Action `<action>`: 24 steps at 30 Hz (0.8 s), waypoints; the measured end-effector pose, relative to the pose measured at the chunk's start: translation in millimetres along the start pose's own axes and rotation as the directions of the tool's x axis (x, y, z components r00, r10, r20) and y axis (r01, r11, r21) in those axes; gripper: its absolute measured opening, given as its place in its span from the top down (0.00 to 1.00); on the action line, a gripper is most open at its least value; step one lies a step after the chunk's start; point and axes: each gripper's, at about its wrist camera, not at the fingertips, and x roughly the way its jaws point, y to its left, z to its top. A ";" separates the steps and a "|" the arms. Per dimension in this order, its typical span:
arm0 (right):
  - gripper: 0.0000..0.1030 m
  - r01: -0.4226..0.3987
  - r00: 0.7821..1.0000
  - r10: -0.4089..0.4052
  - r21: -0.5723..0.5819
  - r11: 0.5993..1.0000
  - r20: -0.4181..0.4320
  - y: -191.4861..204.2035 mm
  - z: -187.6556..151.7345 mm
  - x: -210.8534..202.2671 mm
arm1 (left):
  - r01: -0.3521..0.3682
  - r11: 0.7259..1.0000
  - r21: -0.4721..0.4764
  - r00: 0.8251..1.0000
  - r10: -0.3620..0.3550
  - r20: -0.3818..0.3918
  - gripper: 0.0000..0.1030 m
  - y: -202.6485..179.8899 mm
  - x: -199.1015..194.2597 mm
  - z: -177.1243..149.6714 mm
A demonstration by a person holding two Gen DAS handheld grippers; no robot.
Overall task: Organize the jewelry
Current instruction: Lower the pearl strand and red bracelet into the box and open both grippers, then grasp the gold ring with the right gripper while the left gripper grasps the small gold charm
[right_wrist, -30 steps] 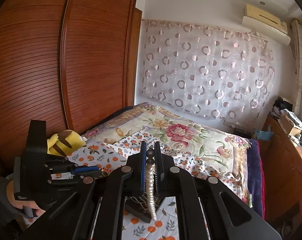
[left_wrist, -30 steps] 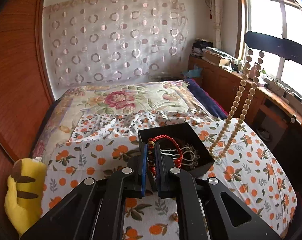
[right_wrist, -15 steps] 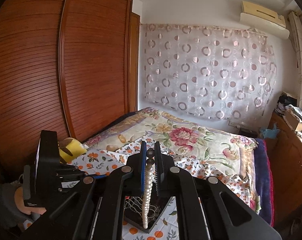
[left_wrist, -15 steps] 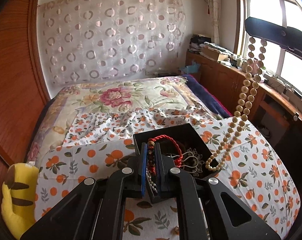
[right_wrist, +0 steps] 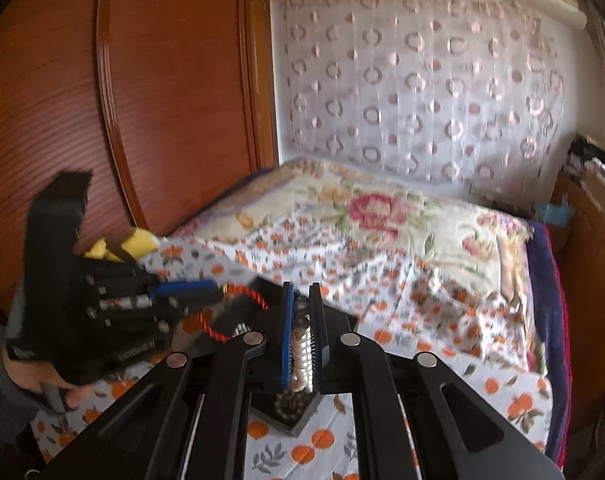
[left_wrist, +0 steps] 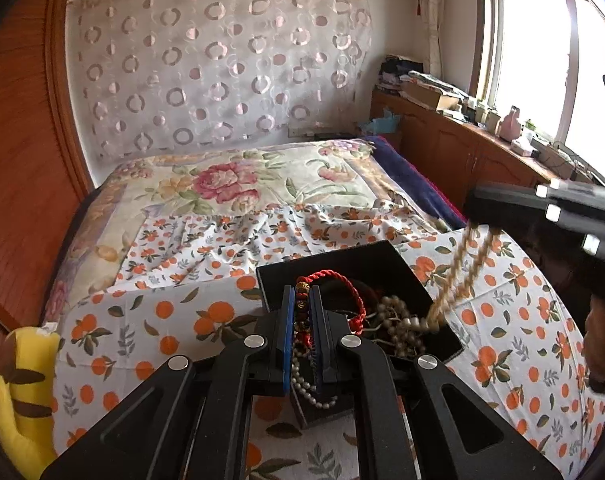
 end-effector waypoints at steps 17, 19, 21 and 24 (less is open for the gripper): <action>0.60 0.041 0.997 -0.037 0.064 0.997 -0.072 -18.4 -69.0 -16.7 | 0.010 1.000 0.015 1.000 -0.010 -0.017 0.79 -7.4 26.2 12.6; 0.60 0.056 0.994 -0.049 0.066 0.996 -0.098 -19.2 -85.3 -19.7 | 0.011 1.000 0.016 1.000 -0.011 -0.006 0.70 -8.4 17.6 6.3; 0.60 0.055 0.991 -0.044 0.081 0.995 -0.126 -19.6 -101.7 -21.4 | 0.022 1.000 0.016 1.000 -0.022 0.002 0.67 -10.3 9.1 -0.4; 0.60 0.054 0.987 -0.039 0.094 0.994 -0.156 -17.0 -123.1 -26.2 | 0.039 0.999 0.028 0.999 -0.040 0.004 0.67 -14.5 -3.4 -14.1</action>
